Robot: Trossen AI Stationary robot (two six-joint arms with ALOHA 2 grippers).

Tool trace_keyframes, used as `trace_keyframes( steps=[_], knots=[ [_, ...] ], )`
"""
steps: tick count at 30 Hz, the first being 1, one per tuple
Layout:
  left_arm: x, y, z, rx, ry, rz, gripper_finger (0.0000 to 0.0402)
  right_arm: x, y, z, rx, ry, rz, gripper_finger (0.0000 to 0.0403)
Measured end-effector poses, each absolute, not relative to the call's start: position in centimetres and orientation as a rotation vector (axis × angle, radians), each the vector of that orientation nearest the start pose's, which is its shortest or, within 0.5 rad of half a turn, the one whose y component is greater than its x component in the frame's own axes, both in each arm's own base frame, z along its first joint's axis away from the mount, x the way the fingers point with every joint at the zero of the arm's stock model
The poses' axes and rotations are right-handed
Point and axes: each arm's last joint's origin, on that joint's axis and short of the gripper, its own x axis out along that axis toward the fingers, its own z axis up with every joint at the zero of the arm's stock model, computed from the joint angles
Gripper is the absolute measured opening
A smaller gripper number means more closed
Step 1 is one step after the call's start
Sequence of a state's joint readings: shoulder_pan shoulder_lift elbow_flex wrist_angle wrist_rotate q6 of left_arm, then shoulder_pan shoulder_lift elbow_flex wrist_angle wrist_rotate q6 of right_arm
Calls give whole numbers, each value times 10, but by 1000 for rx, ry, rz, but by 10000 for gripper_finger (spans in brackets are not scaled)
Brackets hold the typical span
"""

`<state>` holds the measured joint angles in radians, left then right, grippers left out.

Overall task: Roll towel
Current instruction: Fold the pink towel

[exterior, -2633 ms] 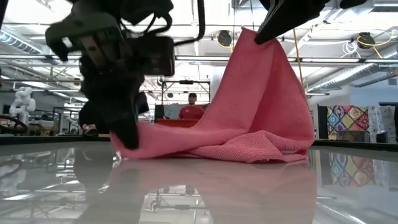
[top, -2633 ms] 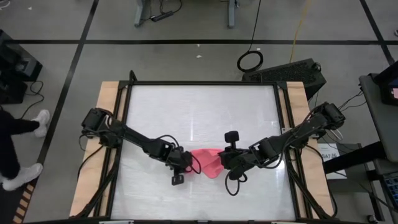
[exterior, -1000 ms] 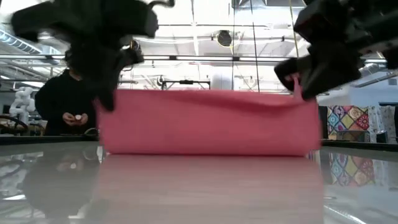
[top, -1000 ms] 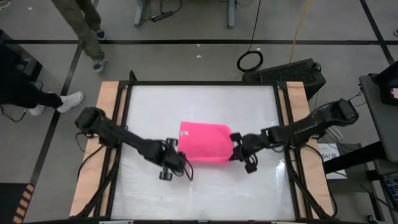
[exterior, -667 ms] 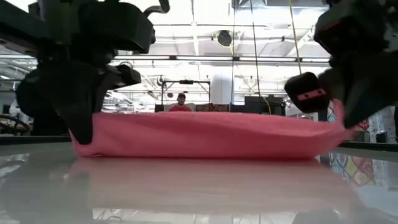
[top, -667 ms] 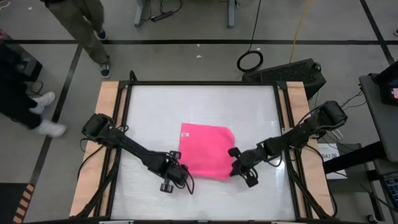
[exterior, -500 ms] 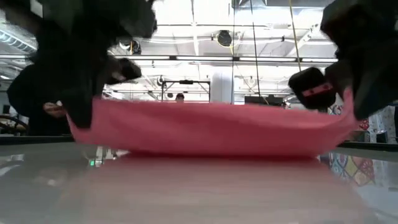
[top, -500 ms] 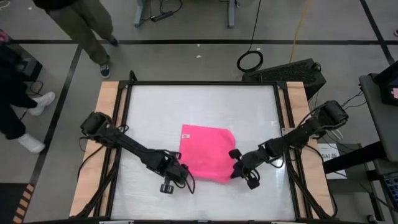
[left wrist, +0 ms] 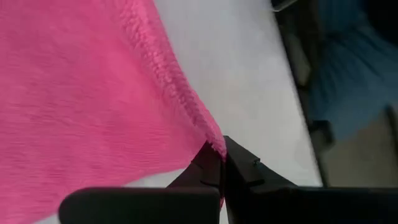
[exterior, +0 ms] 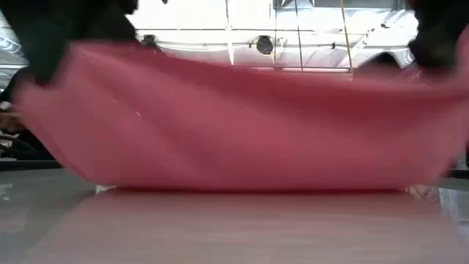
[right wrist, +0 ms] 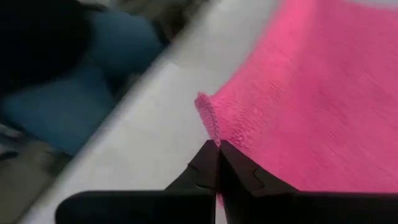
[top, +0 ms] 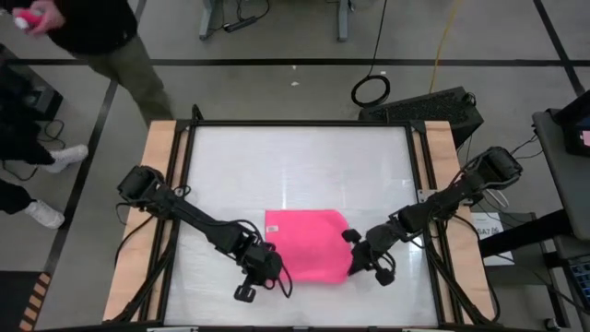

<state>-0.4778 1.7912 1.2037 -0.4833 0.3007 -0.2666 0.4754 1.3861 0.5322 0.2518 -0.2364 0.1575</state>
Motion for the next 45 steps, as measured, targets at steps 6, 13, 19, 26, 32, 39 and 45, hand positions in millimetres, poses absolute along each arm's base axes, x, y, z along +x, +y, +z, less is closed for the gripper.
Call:
trace_keyframes(
  steps=[6, 13, 19, 26, 32, 39, 45],
  knots=[
    [317, -174, 192, -153, 1171, -573, 0, 225, 122, 161, 72, 685, 529, 0],
    [320, -145, 192, -81, 1198, -283, 0, 226, 109, 156, 42, 716, 258, 0],
    [321, -115, 202, -81, 1190, -55, 0, 227, 97, 165, 34, 666, 96, 0],
    [318, -83, 202, -74, 1274, 103, 0, 223, 74, 175, 71, 642, -121, 0],
    [316, -60, 198, -56, 1338, 221, 0, 224, 60, 172, 84, 677, -201, 0],
    [321, -50, 194, -29, 1344, 207, 0, 223, 50, 168, 80, 730, -240, 0],
    [326, -50, 175, -13, 1418, 168, 21, 222, 45, 165, 108, 770, -259, 0]
  ],
)
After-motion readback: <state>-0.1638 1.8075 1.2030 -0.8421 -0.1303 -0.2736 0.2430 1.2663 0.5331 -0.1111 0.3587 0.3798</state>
